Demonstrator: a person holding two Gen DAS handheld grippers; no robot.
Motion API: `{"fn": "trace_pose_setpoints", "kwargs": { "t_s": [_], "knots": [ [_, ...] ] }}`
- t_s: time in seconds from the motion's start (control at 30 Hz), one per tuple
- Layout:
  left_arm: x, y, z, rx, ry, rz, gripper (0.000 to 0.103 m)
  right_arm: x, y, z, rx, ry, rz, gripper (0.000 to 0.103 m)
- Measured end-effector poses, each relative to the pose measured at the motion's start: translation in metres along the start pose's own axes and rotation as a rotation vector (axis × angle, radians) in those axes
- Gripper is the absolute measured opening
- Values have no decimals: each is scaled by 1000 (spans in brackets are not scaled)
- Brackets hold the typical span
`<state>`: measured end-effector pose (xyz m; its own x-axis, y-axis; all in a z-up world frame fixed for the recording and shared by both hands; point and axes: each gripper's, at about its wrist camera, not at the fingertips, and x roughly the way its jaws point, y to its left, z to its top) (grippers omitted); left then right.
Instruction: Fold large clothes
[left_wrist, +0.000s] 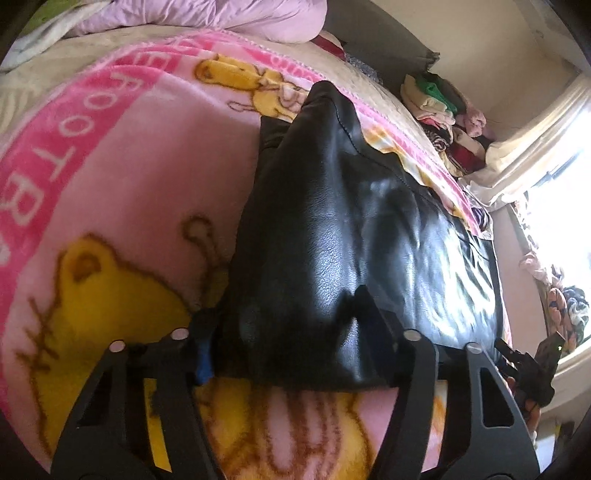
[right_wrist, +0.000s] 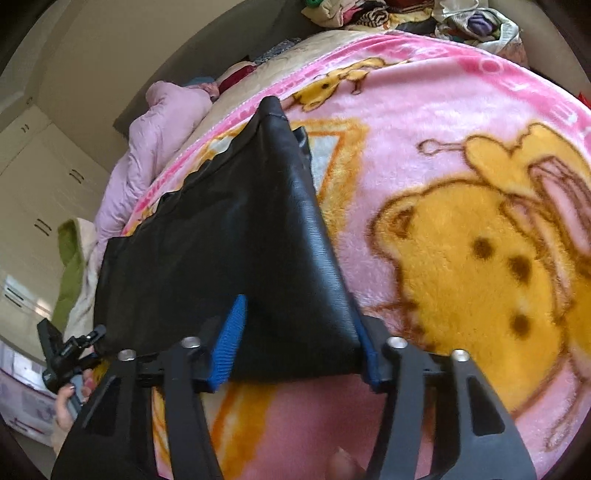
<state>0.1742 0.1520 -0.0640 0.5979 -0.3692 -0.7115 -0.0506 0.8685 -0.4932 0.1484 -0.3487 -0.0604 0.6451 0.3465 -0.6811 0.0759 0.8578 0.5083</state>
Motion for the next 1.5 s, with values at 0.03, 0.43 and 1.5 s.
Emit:
{"fn": "trace_pose_setpoints", "kwargs": {
  "t_s": [0.03,0.43,1.5],
  "knots": [
    [-3,-2,-1,5,-5,1,48,-4,-1,0,2,-3,18,24],
    [-12,-25,-23,53,-1,59,46,-21,-3,-10,-59,-37,-61,26],
    [-52,-56,-18,191,-60,179,94,-57,103,-22,-270,-189,-77,95]
  ]
}}
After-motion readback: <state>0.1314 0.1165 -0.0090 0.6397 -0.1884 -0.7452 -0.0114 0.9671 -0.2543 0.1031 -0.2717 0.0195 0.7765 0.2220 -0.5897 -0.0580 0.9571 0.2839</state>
